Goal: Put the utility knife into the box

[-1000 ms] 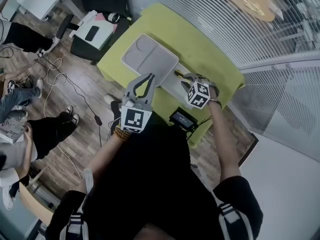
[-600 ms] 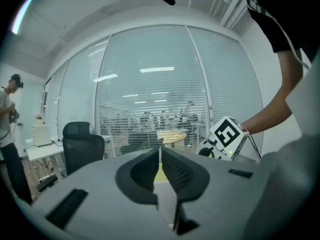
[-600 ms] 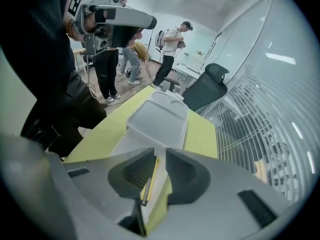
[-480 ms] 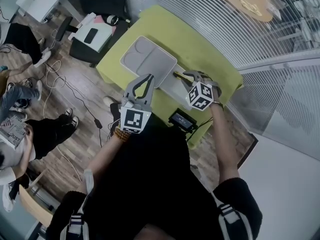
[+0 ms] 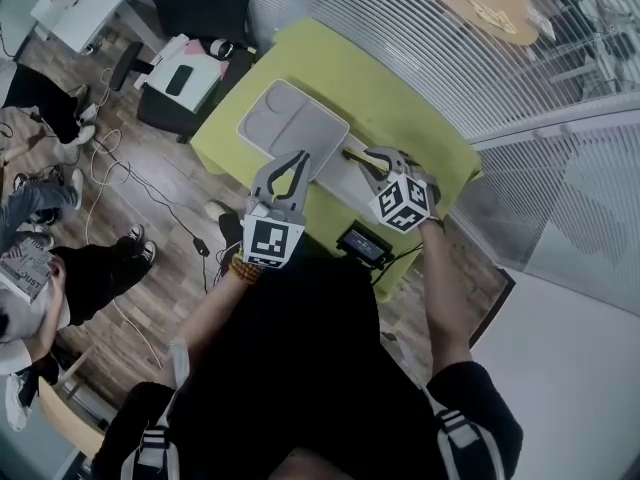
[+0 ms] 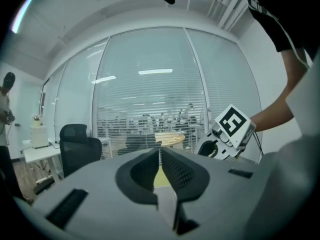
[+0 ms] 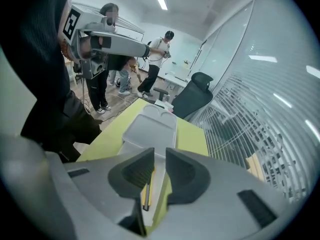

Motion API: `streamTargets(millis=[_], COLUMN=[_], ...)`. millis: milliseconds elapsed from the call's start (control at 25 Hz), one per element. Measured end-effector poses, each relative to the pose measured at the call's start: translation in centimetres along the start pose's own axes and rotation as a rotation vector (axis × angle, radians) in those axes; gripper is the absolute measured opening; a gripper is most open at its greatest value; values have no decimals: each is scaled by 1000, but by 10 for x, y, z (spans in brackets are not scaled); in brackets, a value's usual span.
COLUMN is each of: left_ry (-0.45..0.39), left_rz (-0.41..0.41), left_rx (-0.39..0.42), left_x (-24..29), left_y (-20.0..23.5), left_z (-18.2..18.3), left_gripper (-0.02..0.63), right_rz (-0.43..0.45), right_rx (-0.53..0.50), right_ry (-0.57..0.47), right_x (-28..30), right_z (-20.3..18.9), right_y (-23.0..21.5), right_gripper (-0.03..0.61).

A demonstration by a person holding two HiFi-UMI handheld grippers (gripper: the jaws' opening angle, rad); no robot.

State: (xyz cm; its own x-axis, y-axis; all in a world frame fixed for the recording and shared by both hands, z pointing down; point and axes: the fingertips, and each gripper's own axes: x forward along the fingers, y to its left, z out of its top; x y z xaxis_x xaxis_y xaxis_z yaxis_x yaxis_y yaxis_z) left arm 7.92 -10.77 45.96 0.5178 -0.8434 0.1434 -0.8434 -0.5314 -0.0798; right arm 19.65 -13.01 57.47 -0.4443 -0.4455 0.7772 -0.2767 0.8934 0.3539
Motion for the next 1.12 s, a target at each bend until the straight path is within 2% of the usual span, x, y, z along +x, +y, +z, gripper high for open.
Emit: streamTargets(millis=[360, 560, 800, 960, 1120], left_ry=[-11, -16, -41, -41, -66], left_rz=[-9, -11, -10, -9, -4], left_rx=[10, 18, 43, 39, 54], left_x=[6, 9, 14, 16, 20], left_y=[0, 3, 7, 10, 15], left_z=[5, 10, 16, 22, 32], left_gripper=[11, 11, 11, 11, 11], right_rz=[-66, -78, -143, -203, -260], right_rx=[55, 168, 212, 216, 279], right_ry=[-62, -167, -278, -313, -397], right_x=[-21, -40, -66, -82, -101], right_z=[15, 41, 72, 88, 105], right_y=[-13, -28, -48, -59, -73], right_gripper=[72, 72, 72, 72, 72])
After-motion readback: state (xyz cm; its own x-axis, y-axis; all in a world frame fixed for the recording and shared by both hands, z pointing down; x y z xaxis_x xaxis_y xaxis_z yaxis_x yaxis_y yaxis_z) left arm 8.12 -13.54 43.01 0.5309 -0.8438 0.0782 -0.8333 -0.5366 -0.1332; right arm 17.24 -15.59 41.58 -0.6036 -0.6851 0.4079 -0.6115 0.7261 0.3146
